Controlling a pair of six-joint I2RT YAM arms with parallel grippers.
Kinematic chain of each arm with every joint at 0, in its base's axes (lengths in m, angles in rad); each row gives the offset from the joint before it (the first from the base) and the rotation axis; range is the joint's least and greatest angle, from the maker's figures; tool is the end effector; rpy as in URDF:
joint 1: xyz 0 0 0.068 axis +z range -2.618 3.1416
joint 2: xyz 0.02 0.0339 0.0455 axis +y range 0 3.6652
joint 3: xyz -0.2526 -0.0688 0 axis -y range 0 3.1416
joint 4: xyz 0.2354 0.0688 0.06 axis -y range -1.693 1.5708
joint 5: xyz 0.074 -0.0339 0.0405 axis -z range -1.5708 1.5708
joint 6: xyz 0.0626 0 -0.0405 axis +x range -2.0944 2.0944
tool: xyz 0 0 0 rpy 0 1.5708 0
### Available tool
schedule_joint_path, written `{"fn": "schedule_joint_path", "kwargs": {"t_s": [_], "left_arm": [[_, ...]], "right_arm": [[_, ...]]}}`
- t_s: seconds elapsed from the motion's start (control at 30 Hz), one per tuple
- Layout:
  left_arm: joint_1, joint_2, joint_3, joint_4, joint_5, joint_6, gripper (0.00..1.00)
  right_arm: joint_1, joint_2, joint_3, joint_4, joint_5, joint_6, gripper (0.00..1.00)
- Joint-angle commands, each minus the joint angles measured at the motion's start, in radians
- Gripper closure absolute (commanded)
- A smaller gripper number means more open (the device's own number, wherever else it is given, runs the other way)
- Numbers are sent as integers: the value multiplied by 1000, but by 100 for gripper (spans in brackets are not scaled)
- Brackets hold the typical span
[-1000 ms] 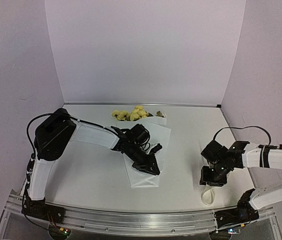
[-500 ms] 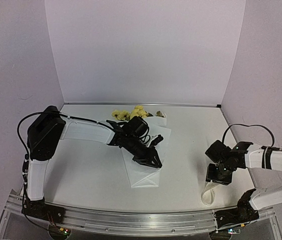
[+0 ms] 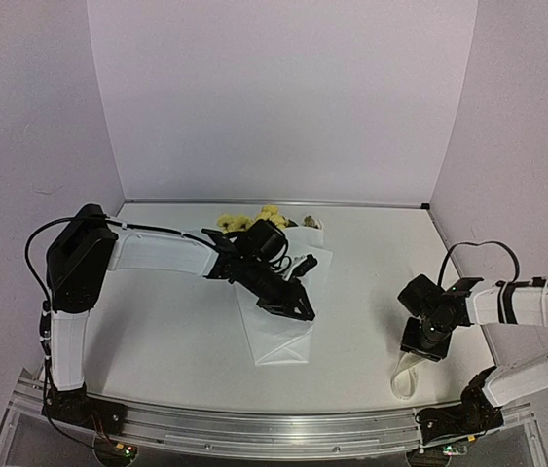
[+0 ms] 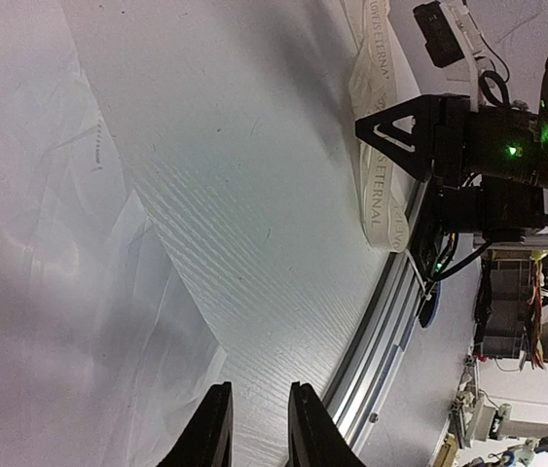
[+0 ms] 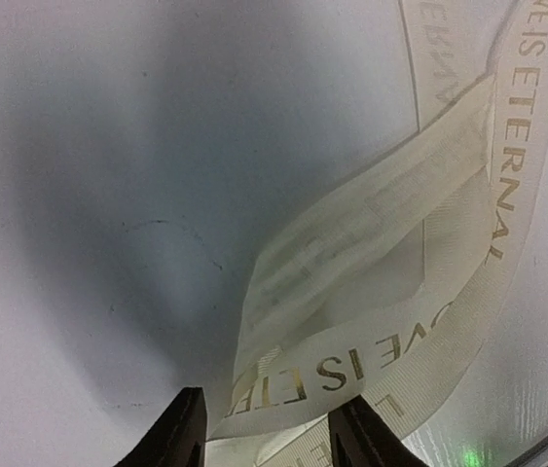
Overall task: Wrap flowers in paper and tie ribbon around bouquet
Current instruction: Pick up the ribbon from the corner of the board.
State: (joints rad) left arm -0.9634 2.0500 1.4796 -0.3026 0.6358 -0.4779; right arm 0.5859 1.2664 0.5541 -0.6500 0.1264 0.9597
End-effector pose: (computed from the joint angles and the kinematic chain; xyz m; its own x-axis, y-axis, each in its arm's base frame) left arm 0.2245 -0.3882 0.1657 -0.7923 0.4916 -0.3613 0.5789 0.4189 -0.6996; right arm 0.1625 0.0984 0.1129 -0.8992 0.3784 -0.2198 0.3654 0.9256 0.0988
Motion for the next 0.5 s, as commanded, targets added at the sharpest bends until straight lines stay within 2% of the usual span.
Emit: {"fn": "schedule_joint_path", "kwargs": {"t_s": [0.0, 0.1, 0.23, 0.47], "left_arm": [[1, -79, 15, -1, -26, 42, 77], [2, -88, 10, 2, -35, 57, 77], [2, -99, 13, 8, -43, 79, 76], [-2, -141, -12, 49, -97, 150, 77]], "right_arm": [[-11, 5, -6, 27, 52, -1, 66], [-11, -10, 6, 15, 62, -23, 78], [-11, -23, 38, -24, 57, -56, 100], [-9, -62, 157, -59, -87, -85, 100]]}}
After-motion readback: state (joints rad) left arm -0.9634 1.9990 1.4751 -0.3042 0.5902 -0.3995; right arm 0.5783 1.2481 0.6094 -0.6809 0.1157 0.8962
